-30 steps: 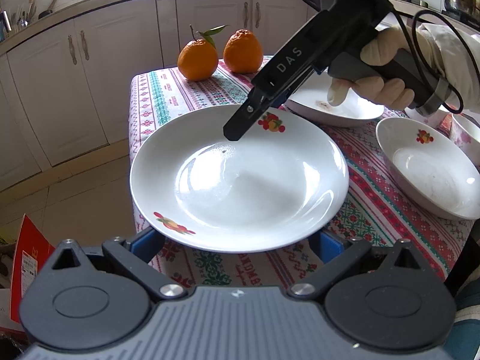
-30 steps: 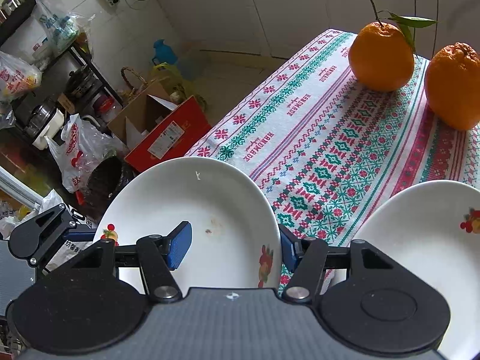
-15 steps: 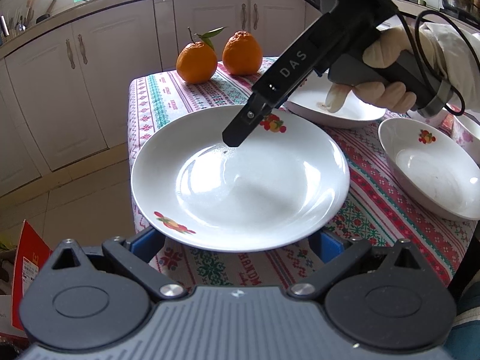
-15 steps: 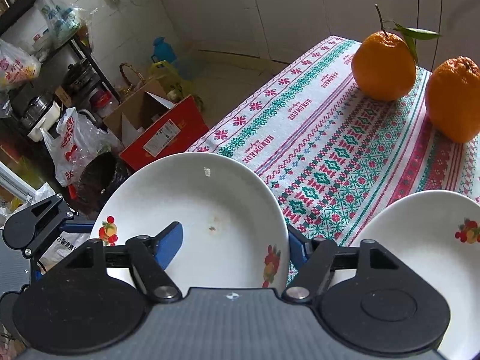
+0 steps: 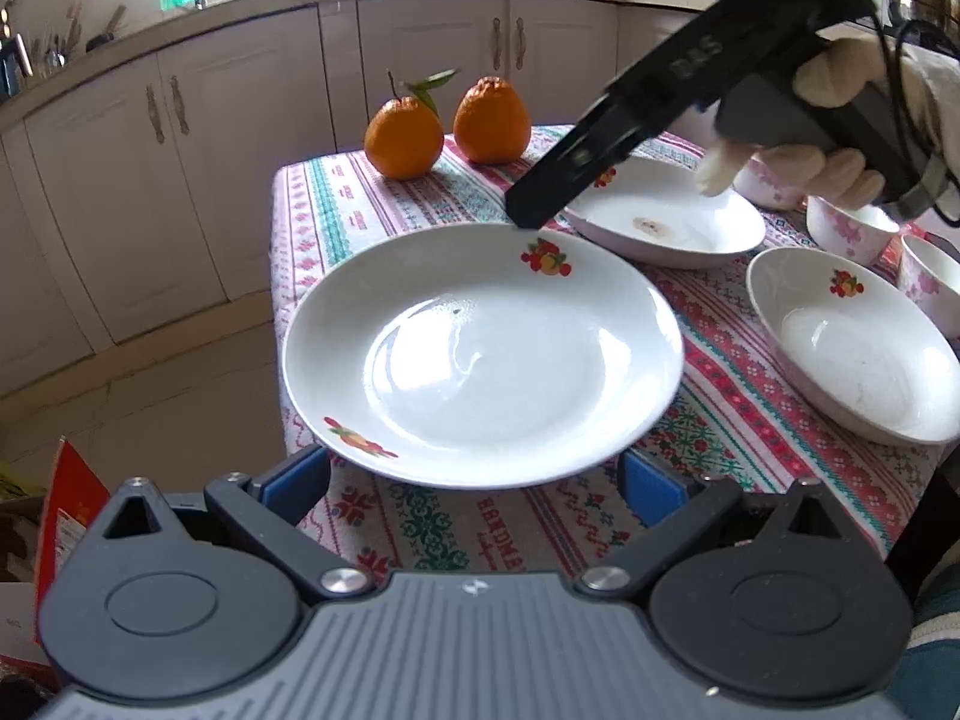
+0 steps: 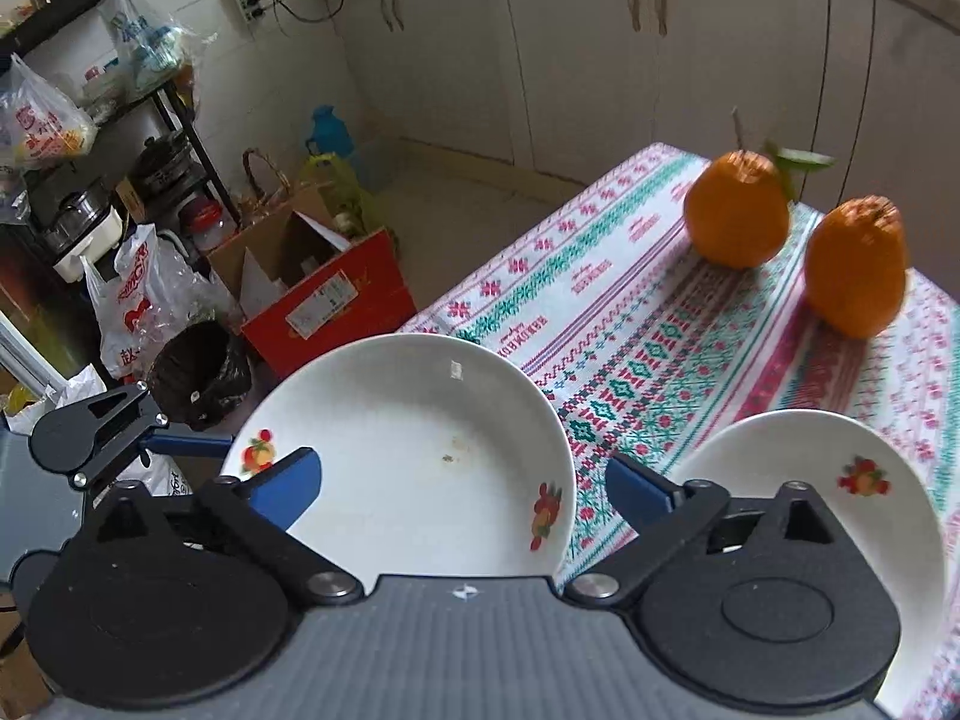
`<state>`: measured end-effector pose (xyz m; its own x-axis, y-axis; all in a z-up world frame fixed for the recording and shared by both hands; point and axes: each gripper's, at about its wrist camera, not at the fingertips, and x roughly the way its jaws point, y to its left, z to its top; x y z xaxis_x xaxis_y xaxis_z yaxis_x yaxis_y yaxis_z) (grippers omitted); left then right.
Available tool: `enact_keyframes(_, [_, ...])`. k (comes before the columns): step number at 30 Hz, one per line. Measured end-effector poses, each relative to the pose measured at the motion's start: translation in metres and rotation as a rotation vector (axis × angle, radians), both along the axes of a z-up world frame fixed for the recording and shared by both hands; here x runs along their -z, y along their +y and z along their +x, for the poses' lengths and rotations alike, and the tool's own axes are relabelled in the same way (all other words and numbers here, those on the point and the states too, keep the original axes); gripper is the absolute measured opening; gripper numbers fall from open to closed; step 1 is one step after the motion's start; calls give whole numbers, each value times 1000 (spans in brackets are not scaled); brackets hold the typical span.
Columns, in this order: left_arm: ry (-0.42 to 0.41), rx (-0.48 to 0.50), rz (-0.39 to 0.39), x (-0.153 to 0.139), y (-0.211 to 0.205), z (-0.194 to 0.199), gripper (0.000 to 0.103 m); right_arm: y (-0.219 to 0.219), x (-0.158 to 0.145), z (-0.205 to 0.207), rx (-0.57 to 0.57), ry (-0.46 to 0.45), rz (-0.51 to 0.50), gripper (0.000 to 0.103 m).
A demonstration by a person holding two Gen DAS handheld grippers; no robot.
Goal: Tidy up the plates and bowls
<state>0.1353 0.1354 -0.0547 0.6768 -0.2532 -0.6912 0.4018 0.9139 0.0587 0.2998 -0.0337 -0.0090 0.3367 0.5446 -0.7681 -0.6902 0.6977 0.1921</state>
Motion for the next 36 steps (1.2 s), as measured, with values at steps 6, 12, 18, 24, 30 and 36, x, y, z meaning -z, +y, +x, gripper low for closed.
enact_keyframes(6, [-59,1,10,-22,-15,-32,102,-25,-29,-48,30,-123,-26,103])
enact_keyframes(12, [-61,39,-11,-28,-43,-59,102,-69,-39,-109,116,-250,-31,103])
enact_keyframes(18, [-32,91,-18,-23,-75,-75,102,-114,-21,-148,203,-233,-83,103])
enact_keyframes(24, [-14,155,-12,-13,-105,-82,102,-151,-10,-163,266,-186,-94,103])
enact_keyframes(30, [-5,206,-33,-5,-132,-82,102,-181,3,-148,314,-75,-48,103])
enact_keyframes(36, [0,243,-24,3,-146,-80,102,-195,18,-123,335,41,1,103])
